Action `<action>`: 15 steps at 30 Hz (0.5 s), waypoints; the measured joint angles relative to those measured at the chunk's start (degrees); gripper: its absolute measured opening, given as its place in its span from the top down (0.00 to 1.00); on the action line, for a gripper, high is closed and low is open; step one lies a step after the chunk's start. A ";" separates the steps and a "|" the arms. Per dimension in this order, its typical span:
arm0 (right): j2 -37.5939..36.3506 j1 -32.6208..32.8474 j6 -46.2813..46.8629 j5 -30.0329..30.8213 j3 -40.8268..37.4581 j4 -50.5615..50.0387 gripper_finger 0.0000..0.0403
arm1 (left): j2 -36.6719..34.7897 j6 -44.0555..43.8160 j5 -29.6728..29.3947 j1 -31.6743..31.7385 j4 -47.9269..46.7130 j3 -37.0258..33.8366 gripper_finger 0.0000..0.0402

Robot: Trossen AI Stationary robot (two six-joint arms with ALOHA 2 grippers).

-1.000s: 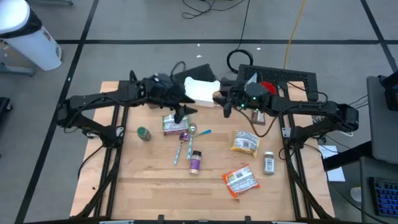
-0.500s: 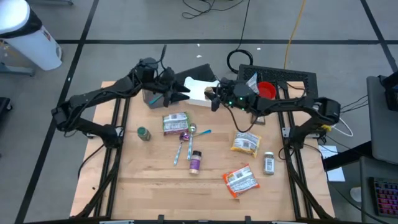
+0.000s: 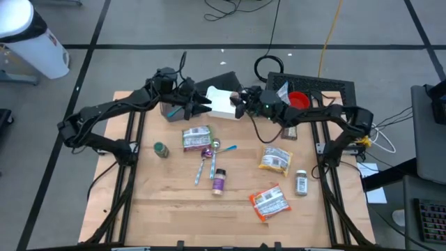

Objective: Pick & Place Food Item
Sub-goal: Put the brown seasoning bottle into the white bin

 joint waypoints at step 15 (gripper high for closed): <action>7.73 -1.67 -3.64 -7.91 8.67 1.48 0.58 | 0.24 1.67 -8.58 -0.15 -2.49 0.00 0.38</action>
